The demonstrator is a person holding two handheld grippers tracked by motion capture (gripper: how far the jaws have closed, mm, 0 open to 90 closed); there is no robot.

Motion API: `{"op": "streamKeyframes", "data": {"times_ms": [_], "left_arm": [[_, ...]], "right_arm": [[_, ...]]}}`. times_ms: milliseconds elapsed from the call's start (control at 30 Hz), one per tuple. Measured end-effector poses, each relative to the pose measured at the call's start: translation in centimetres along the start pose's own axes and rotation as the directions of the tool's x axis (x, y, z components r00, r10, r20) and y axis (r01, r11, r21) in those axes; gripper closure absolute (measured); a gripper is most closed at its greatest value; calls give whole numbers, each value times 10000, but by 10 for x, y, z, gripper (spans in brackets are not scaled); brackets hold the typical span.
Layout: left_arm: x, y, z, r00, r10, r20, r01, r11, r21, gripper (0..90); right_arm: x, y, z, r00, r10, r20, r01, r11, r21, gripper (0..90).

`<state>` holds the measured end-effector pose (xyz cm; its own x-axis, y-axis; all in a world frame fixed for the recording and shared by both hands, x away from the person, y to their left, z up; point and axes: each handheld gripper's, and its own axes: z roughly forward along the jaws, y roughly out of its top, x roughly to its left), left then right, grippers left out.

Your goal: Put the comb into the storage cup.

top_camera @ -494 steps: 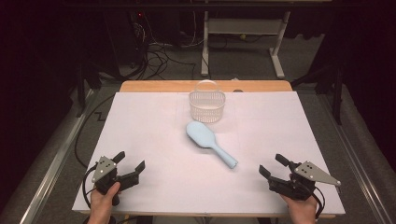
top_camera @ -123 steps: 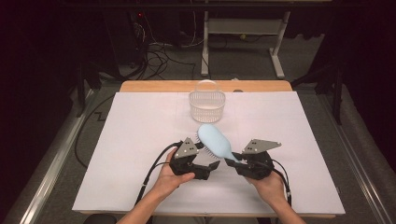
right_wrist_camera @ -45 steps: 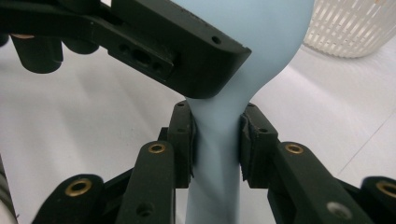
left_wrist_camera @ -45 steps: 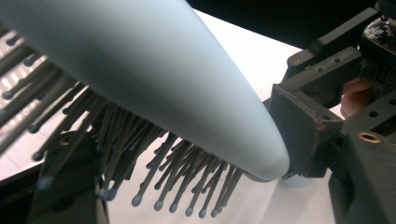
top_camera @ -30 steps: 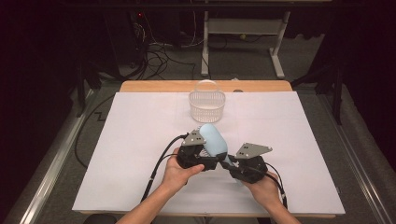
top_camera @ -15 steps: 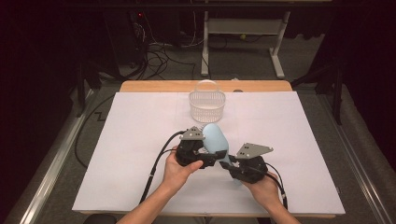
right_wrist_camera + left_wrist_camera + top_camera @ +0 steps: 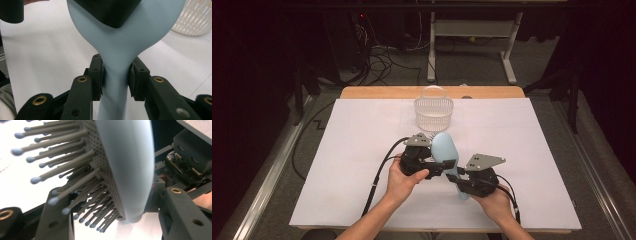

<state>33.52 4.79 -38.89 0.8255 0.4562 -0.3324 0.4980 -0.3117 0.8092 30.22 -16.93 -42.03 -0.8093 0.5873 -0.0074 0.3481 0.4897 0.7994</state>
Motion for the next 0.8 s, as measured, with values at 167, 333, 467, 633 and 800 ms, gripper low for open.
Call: {"op": "streamKeyframes", "data": {"times_ms": [167, 333, 467, 633, 800], "left_arm": [[0, 1, -1, 9998, 121, -151, -121, 9999, -19, 492], [1, 1, -3, 9993, 180, -326, -179, 9998, 27, 497], [4, 2, -8, 9996, 103, -267, -108, 9998, -184, 498], [7, 3, -13, 9995, -8, -329, 0, 9997, -236, 500], [9, 5, -18, 9990, -69, -447, 49, 9990, -454, 501]], "right_arm": [[-1, -1, 0, 9997, 60, -217, -64, 9999, -156, 663], [-3, -4, -1, 9981, 252, -566, -277, 9987, -431, 568], [-7, -6, -2, 9961, 416, -773, -471, 9964, -702, 489], [-7, -8, -4, 9956, 412, -836, -485, 9950, -873, 423], [-7, -11, -7, 9964, 415, -733, -488, 9937, -1006, 386]]}}
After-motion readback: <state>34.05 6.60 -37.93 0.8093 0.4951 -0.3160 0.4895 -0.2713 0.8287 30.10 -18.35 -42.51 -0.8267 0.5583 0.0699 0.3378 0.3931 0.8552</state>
